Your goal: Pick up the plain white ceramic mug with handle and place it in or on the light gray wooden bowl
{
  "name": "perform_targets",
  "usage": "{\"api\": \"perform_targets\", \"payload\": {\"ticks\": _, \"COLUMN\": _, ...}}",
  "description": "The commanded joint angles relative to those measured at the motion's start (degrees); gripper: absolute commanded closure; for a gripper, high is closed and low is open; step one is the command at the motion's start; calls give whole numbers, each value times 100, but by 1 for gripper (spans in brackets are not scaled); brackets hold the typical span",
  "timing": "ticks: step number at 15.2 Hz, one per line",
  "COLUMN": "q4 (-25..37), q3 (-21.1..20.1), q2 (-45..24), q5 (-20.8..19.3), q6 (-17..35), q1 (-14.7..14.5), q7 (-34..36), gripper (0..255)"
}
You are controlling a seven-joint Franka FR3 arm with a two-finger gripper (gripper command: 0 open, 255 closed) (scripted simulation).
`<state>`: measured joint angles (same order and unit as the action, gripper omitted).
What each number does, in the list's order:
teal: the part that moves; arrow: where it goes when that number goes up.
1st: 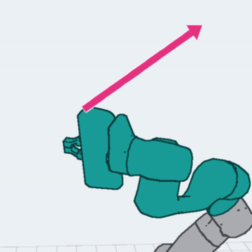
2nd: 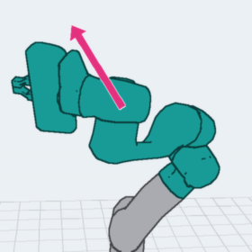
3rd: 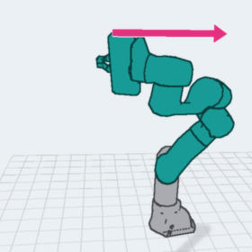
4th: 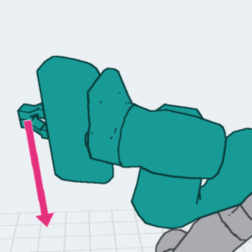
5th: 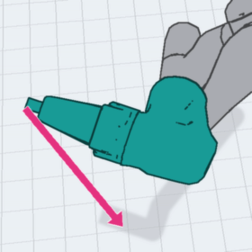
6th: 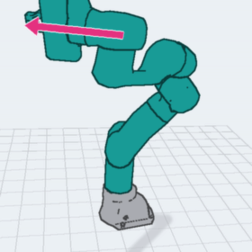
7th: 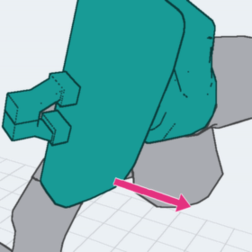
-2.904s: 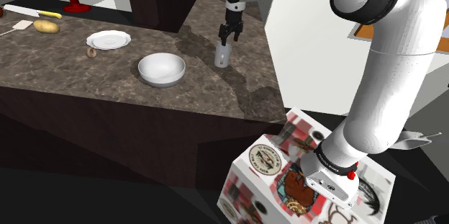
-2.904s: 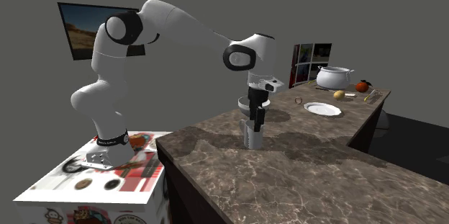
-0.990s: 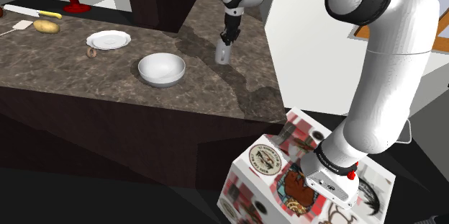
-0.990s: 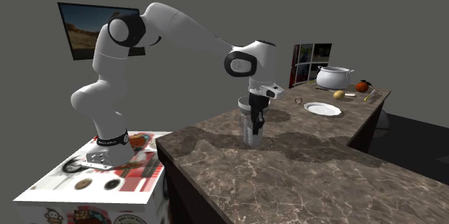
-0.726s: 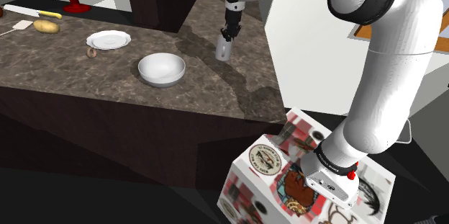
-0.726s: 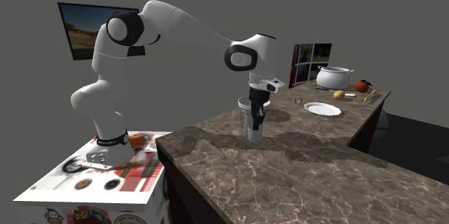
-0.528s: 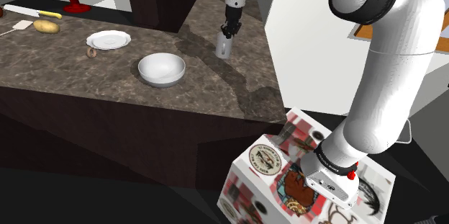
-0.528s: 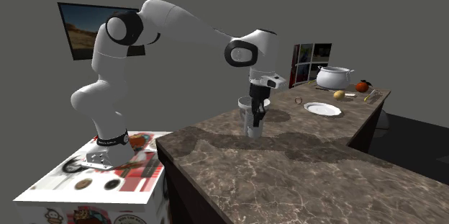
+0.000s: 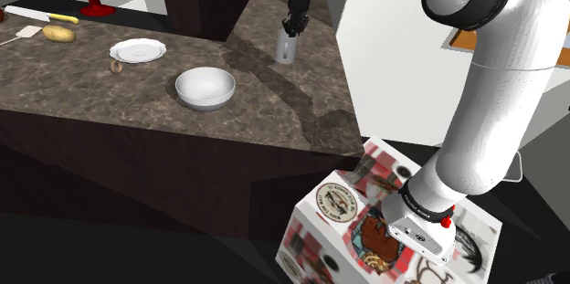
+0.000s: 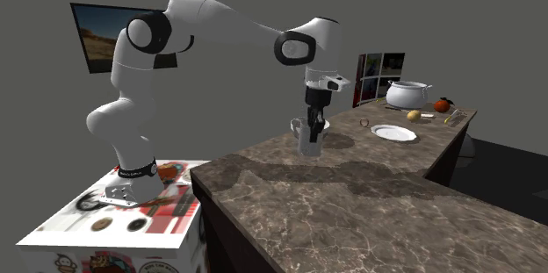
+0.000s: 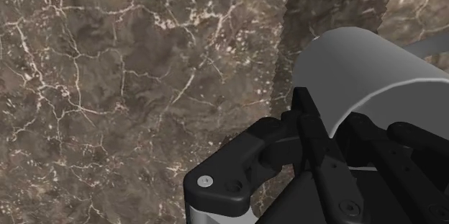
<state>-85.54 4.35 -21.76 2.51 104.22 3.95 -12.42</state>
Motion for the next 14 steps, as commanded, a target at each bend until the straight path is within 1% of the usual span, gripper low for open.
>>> {"api": "perform_targets", "payload": {"ticks": 1, "q4": 99, "q3": 2, "q2": 35, "q5": -3, "q6": -136, "q1": 1, "q7": 3, "gripper": 255}}
{"api": "perform_targets", "payload": {"ticks": 10, "q4": 784, "q3": 6, "q2": 41, "q5": -8, "q6": -826, "q1": 13, "q7": 17, "gripper": 255}}
{"api": "perform_targets", "payload": {"ticks": 11, "q4": 787, "q3": 6, "q2": 41, "q5": -8, "q6": -830, "q1": 13, "q7": 17, "gripper": 255}}
{"api": "perform_targets", "payload": {"ticks": 14, "q4": 806, "q3": -107, "q2": 58, "q5": -31, "q6": -857, "q1": -236, "q7": 376, "gripper": 255}}
